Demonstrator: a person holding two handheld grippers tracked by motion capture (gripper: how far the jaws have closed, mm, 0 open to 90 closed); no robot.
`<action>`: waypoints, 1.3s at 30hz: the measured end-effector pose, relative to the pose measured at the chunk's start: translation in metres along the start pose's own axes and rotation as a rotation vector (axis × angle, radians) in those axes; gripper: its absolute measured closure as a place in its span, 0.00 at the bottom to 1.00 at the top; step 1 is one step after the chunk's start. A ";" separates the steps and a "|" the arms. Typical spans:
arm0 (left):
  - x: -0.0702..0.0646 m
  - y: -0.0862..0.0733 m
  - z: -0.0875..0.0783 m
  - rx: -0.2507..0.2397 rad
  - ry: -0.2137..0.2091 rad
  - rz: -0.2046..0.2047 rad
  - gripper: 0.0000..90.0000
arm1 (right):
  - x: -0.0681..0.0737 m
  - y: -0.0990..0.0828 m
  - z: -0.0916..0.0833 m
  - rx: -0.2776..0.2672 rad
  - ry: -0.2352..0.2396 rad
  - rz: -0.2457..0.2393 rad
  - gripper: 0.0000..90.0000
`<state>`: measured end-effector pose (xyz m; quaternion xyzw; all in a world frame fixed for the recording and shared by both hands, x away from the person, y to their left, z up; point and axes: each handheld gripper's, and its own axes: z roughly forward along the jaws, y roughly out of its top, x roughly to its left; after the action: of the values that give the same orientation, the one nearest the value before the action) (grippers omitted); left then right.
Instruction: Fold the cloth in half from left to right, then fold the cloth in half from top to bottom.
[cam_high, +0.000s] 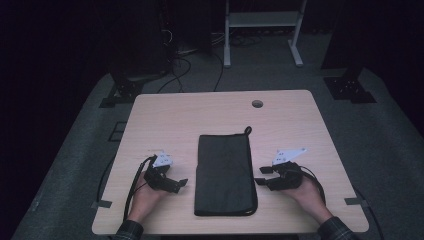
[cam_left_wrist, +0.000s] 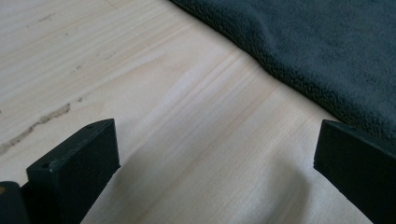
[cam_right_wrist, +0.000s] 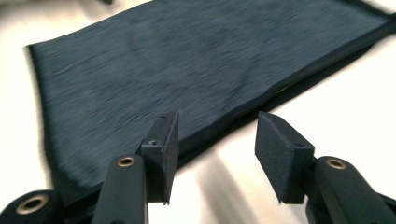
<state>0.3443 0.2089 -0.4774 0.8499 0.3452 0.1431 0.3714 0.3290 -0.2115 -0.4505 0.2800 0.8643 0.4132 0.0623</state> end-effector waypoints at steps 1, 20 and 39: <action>0.001 0.001 0.000 -0.002 0.000 -0.002 0.00 | -0.004 0.003 0.002 -0.004 -0.017 -0.002 0.52; 0.021 0.051 0.023 -0.063 -0.059 0.005 0.09 | -0.060 0.047 0.033 -0.068 -0.178 0.082 0.44; 0.049 0.107 0.067 -0.096 -0.026 0.013 0.23 | -0.098 0.077 0.070 -0.050 -0.200 0.092 0.43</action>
<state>0.4649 0.1554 -0.4453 0.8351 0.3274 0.1509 0.4154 0.4682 -0.1774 -0.4504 0.3577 0.8294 0.4070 0.1360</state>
